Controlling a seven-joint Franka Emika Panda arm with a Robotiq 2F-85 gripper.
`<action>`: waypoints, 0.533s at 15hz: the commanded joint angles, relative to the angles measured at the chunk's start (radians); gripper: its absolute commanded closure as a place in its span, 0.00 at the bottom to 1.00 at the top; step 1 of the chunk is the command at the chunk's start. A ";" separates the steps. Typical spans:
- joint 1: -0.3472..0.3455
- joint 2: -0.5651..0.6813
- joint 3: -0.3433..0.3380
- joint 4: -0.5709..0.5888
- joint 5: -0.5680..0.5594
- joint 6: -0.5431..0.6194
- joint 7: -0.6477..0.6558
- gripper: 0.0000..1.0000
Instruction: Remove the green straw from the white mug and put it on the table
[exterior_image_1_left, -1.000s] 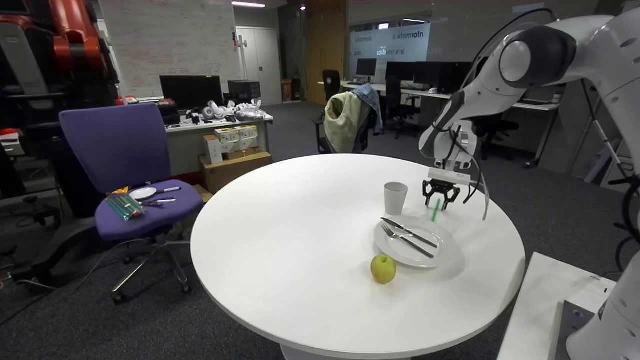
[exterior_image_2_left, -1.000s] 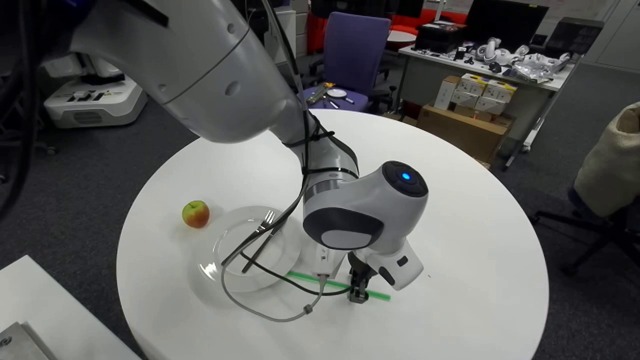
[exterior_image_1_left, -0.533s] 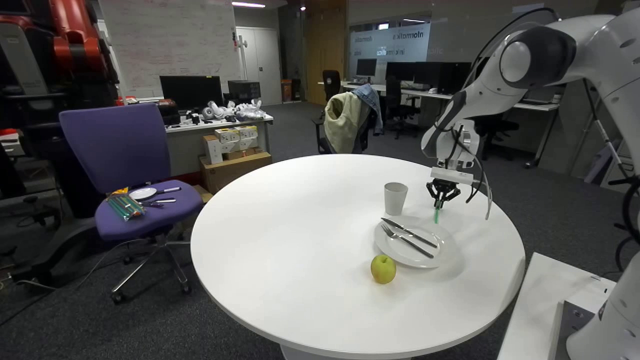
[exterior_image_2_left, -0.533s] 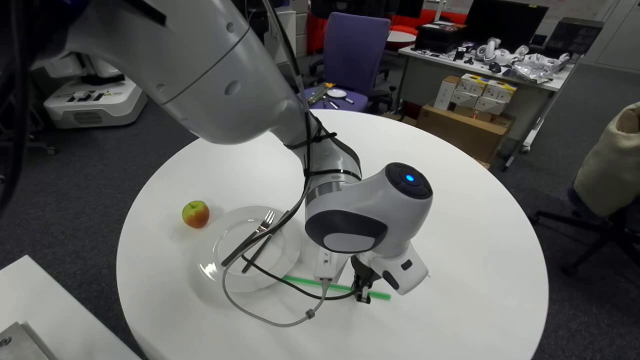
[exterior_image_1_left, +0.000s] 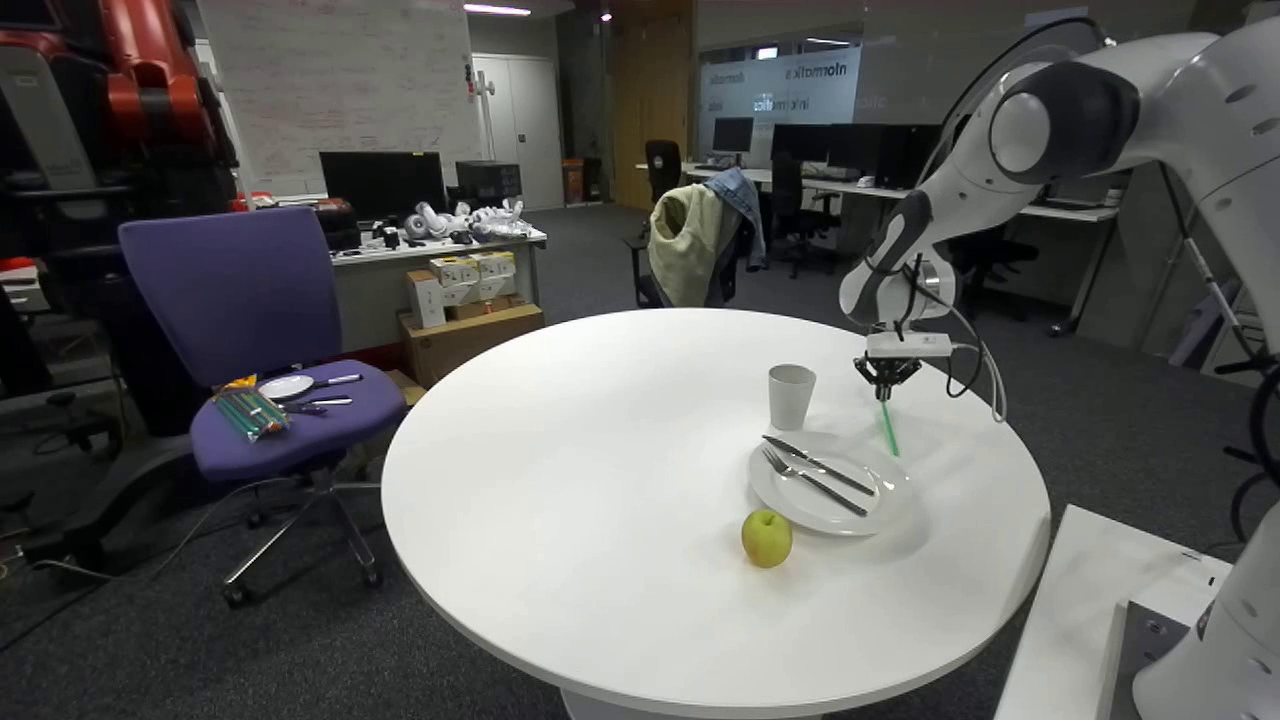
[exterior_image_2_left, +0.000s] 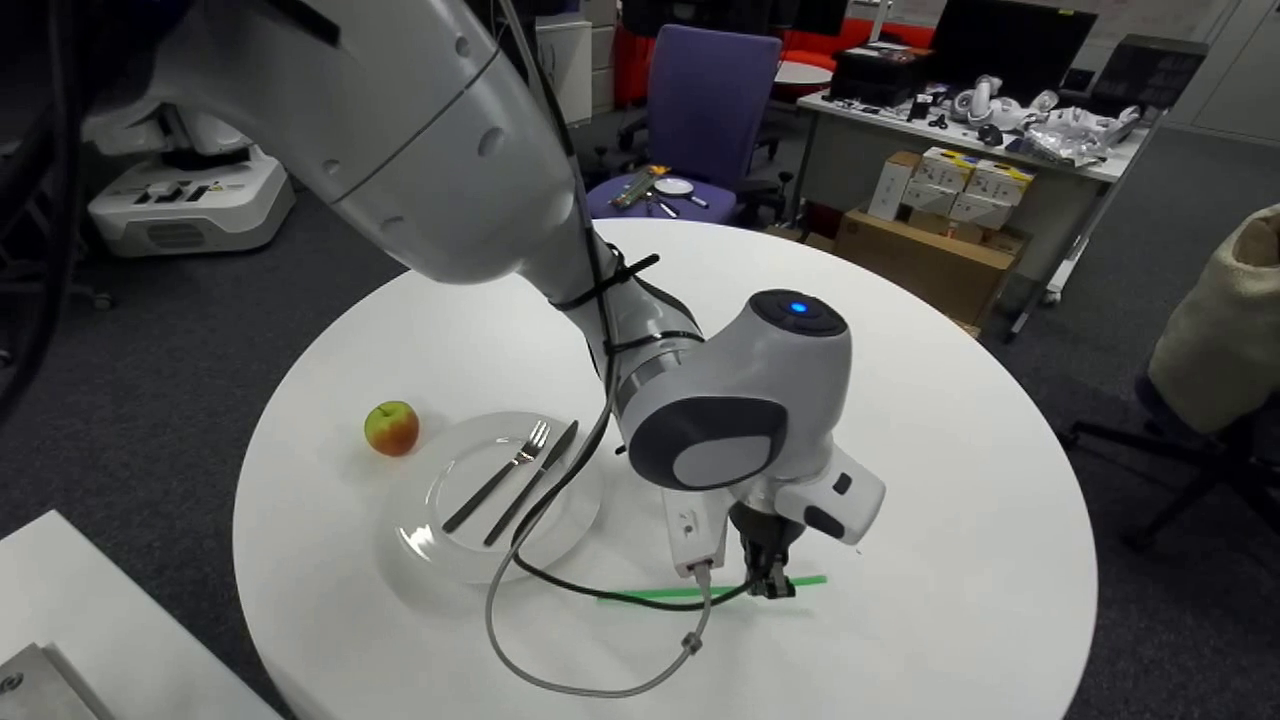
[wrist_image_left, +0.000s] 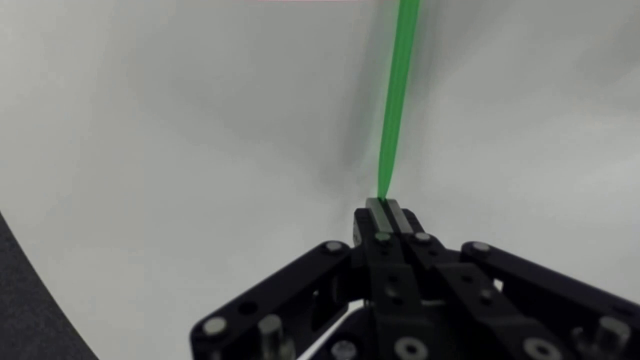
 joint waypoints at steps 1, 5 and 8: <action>-0.033 0.031 0.041 0.067 -0.057 -0.015 -0.144 1.00; -0.095 0.076 0.131 0.141 -0.053 -0.085 -0.339 1.00; -0.125 0.101 0.160 0.209 -0.068 -0.183 -0.472 1.00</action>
